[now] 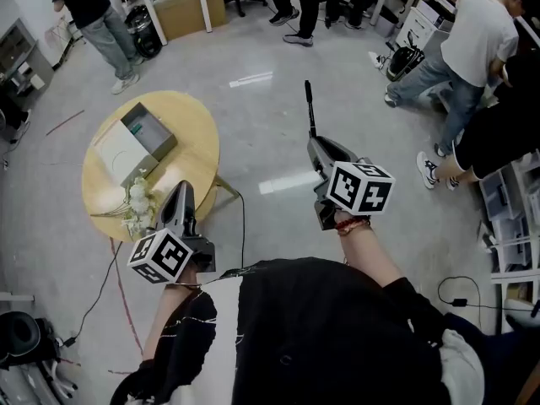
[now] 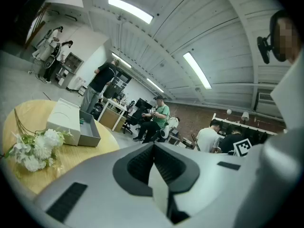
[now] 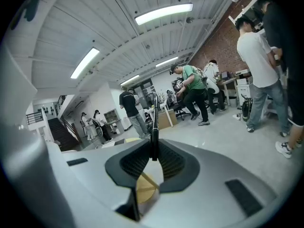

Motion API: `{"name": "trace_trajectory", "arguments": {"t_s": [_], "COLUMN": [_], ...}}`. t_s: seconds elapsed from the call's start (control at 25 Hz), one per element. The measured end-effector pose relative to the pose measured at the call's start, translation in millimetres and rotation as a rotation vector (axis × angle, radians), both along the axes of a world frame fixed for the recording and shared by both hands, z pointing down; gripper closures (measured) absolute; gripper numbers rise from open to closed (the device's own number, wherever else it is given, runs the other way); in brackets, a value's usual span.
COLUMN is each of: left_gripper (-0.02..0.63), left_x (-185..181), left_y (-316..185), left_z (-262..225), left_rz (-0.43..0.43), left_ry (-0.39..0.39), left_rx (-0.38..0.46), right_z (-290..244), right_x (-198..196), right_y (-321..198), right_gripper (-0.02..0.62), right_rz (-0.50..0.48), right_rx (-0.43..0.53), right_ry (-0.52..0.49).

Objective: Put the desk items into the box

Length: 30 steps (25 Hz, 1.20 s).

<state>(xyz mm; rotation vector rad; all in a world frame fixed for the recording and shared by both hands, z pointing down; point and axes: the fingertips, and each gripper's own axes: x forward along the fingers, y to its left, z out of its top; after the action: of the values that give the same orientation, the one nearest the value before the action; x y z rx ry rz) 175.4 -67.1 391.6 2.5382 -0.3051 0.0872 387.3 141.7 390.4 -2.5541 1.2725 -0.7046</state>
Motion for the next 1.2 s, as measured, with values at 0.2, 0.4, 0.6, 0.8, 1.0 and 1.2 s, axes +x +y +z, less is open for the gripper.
{"name": "trace_trajectory", "arguments": {"t_s": [0.2,0.4,0.6,0.8,1.0,1.2], "left_gripper": [0.595,0.595,0.595,0.595,0.595,0.595], "left_x": [11.3,26.4,33.5,42.8,71.9,89.5], "left_y": [-2.0,7.2,8.0,-6.5,-26.9,-63.3], "left_z": [0.3,-6.8,5.0,17.3,19.4,17.3], "left_rz": [-0.019,0.011,0.024,0.021,0.018,-0.034], "left_ry": [-0.014,-0.011,-0.042,-0.06,-0.061,-0.033], "left_rx": [0.017,0.041,0.032,0.01,-0.009,-0.034], "right_z": [3.2,8.6,26.8,40.4,44.6,43.9], "right_x": [7.1,6.7,6.5,19.7,40.4,59.0], "right_y": [-2.0,-3.8,-5.6,-10.7,-40.4,-85.8], "right_gripper": [0.534,0.534,0.534,0.534,0.534,0.534], "right_rz": [-0.021,-0.041,-0.052,-0.033,-0.066,-0.116], "right_rx": [0.019,0.02,-0.009,-0.031,-0.05,-0.063], "right_ry": [-0.003,-0.02,-0.058,-0.085,-0.099,-0.099]}}
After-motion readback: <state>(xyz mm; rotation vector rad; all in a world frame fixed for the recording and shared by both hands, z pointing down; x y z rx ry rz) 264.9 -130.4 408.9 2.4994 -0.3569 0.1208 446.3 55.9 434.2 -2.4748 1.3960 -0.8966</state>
